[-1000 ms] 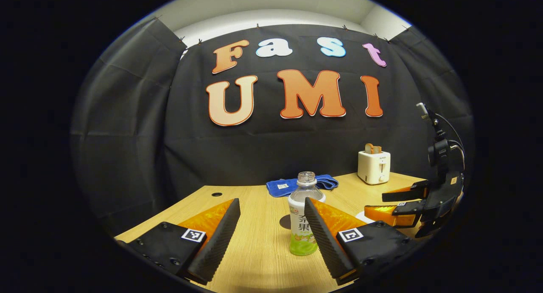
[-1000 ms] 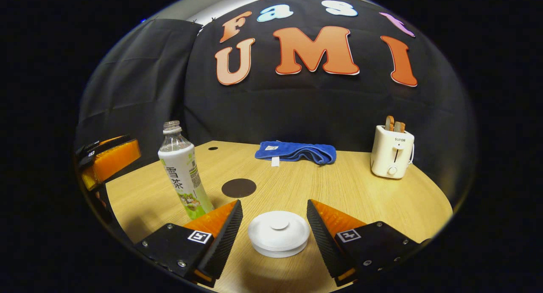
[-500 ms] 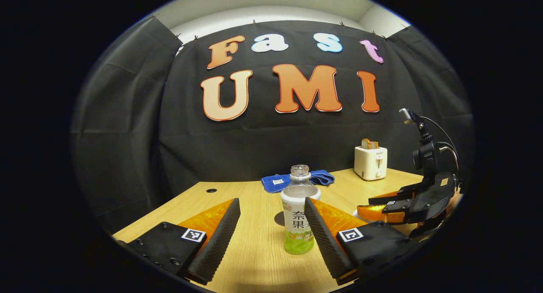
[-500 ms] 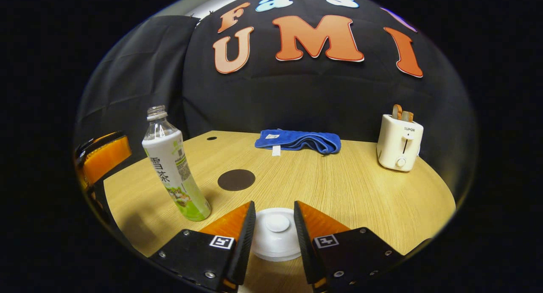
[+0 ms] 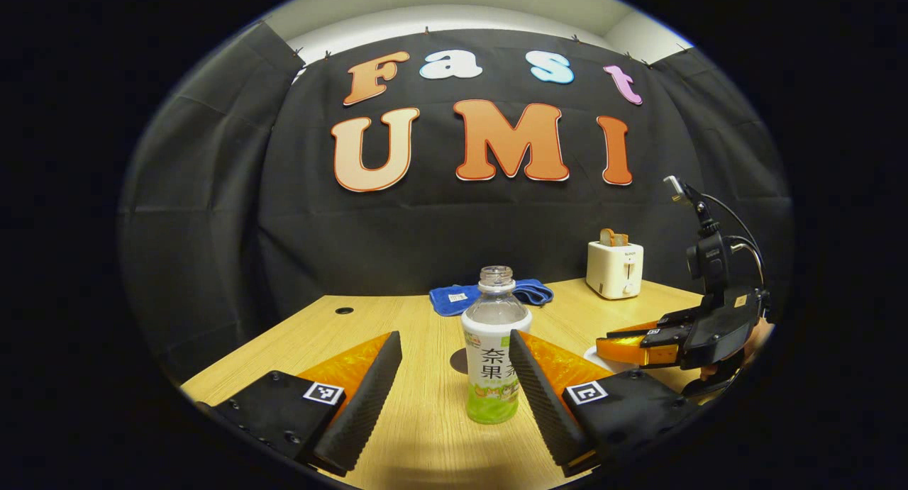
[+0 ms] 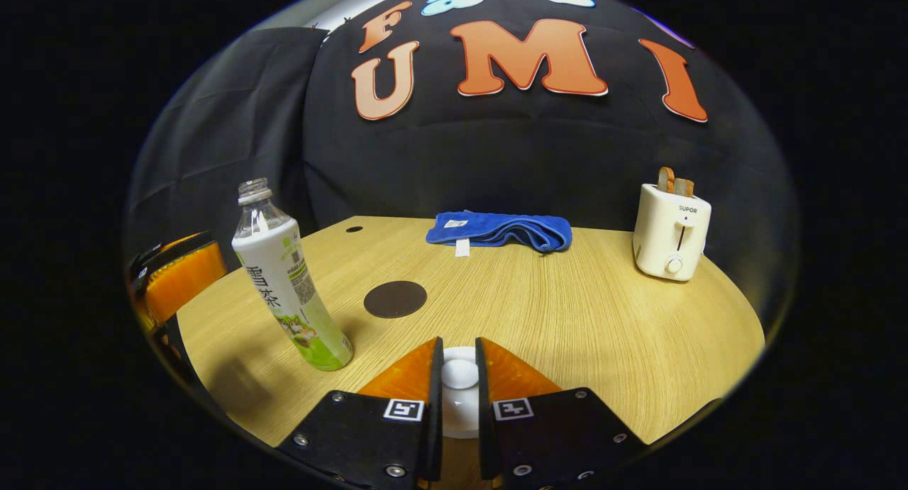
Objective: Open the teacup lid with one hand, grasp the water bottle and pour water into the teacup with the other hand; after pouring, place the water bottle on the coaster and then close the teacup lid.
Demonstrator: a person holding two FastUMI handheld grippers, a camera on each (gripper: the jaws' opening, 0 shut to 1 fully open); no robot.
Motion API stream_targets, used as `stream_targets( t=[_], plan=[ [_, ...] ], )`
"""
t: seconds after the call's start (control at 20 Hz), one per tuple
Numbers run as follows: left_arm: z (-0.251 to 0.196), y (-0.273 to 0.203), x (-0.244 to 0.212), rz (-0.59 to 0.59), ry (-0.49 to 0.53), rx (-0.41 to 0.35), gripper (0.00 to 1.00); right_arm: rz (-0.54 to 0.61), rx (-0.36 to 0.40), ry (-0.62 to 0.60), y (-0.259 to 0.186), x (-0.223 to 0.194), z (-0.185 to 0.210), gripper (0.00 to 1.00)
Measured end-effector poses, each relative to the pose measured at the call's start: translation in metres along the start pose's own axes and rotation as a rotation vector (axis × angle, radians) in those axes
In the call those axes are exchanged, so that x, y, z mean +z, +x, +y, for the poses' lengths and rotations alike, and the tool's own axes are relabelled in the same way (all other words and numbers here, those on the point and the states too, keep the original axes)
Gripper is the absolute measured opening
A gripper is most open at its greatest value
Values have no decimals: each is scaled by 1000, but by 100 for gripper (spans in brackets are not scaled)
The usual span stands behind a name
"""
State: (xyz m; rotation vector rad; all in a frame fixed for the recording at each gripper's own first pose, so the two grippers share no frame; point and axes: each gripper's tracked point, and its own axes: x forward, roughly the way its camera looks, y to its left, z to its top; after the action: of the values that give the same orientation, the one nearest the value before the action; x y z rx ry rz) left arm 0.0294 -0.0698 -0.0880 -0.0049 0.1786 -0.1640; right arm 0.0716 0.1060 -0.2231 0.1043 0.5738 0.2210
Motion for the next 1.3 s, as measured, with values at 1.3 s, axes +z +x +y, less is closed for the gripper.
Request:
stream_targets(
  t=[1.3],
  plan=[
    [-27, 56, -75, 158, -79, -79, 77, -133, -48, 32, -48, 52, -29, 19]
  ],
)
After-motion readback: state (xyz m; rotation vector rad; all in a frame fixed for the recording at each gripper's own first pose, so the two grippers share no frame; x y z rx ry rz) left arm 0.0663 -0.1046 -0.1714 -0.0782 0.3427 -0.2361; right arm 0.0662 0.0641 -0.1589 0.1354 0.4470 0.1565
